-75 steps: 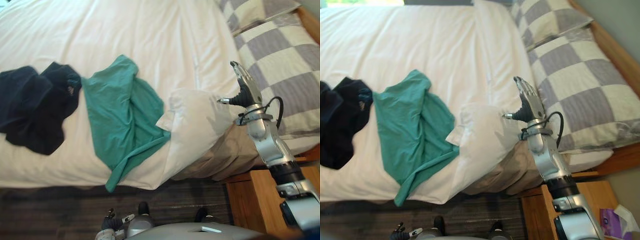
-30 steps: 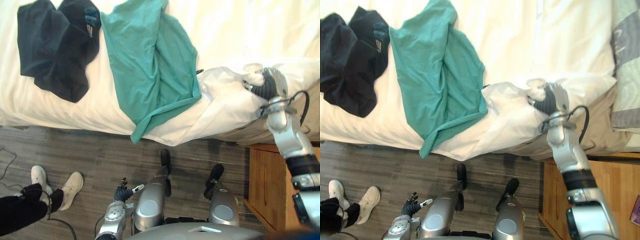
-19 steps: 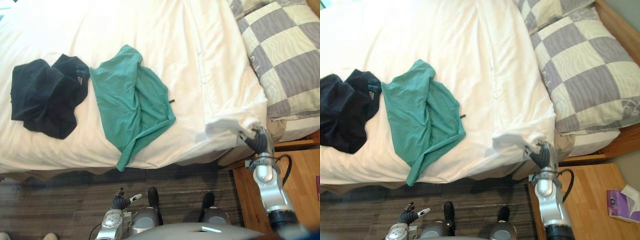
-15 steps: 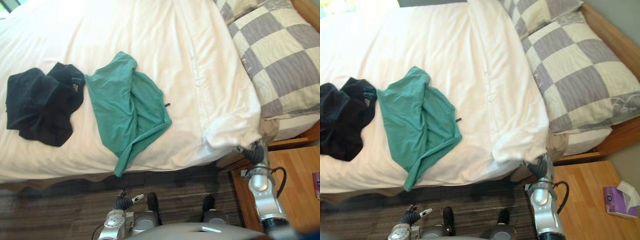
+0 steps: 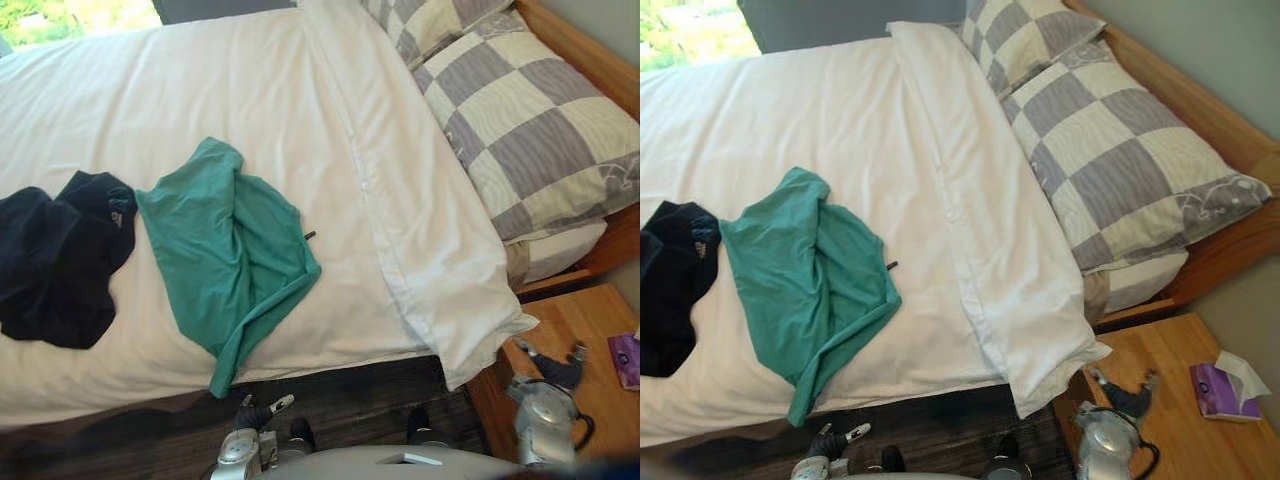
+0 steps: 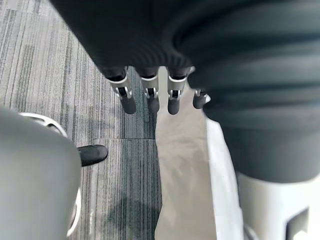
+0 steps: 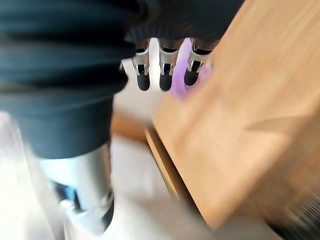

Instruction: Tidy the bed and pick cloth on bed and put in laundry

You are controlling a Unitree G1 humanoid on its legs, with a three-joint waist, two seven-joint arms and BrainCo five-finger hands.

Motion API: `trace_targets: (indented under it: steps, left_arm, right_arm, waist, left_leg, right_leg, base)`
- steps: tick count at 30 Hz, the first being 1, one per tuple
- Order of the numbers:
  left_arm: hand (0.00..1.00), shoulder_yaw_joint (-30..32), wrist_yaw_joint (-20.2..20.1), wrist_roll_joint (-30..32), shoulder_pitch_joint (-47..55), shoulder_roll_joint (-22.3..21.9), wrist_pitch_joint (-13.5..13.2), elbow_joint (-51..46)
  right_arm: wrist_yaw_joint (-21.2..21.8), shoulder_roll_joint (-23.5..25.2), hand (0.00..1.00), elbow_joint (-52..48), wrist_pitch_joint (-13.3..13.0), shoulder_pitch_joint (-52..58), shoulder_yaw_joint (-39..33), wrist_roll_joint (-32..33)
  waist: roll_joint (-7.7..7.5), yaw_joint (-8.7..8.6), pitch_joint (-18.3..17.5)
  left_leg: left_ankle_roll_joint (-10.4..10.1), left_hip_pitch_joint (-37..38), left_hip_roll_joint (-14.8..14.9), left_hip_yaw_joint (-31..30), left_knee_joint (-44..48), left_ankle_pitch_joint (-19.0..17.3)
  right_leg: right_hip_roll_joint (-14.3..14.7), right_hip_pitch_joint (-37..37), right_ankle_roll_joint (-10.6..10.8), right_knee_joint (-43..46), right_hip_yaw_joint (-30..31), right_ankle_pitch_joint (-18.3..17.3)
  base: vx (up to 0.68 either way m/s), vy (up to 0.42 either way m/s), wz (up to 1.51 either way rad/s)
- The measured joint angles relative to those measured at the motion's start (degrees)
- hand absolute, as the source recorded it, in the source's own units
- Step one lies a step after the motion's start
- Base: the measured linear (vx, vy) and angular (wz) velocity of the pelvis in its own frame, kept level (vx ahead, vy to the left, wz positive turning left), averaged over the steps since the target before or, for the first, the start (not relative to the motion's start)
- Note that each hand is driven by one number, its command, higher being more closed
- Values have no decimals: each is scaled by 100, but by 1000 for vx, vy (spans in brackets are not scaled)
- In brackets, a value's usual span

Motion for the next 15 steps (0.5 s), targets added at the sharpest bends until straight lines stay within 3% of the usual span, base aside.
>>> trace_targets:
  steps: [5, 6, 11, 15]
  left_arm:
    - [0, 75, 3, -30, 137, -42, -9, 1]
    - [0, 68, 3, -37, 146, -43, -9, 1]
    - [0, 2, 8, -34, 137, 43, -6, -1]
    - [0, -245, 34, -42, 95, 181, 5, -71]
  right_arm:
    - [-557, 18, 0, -743, -2, -58, -424, 43]
    - [-590, 19, 100, -843, -2, -81, -423, 43]
    - [-696, 8, 100, -1122, -15, -580, -342, 53]
    - [-435, -383, 100, -943, -218, -1125, 206, 885]
  waist:
    - [-84, 8, -253]
    - [-91, 11, -281]
    - [-107, 1, -286]
    - [-148, 32, -174]
  left_leg:
    - [-70, 1, 57, -25, -3, -85]
    - [-69, -4, 68, -45, -3, -84]
    - [-36, -83, 46, -197, 20, -58]
    - [3, -161, 6, -338, 33, -26]
  right_leg:
    - [-4, -88, 8, 339, -19, -303]
    - [-4, -104, 8, 371, -21, -314]
    - [-6, -145, 0, 401, -112, -335]
    - [-38, -136, -3, 363, -237, -332]
  base:
    - [15, -16, 7]
    - [55, -14, 4]
    - [63, -9, 9]
    - [65, -3, 19]
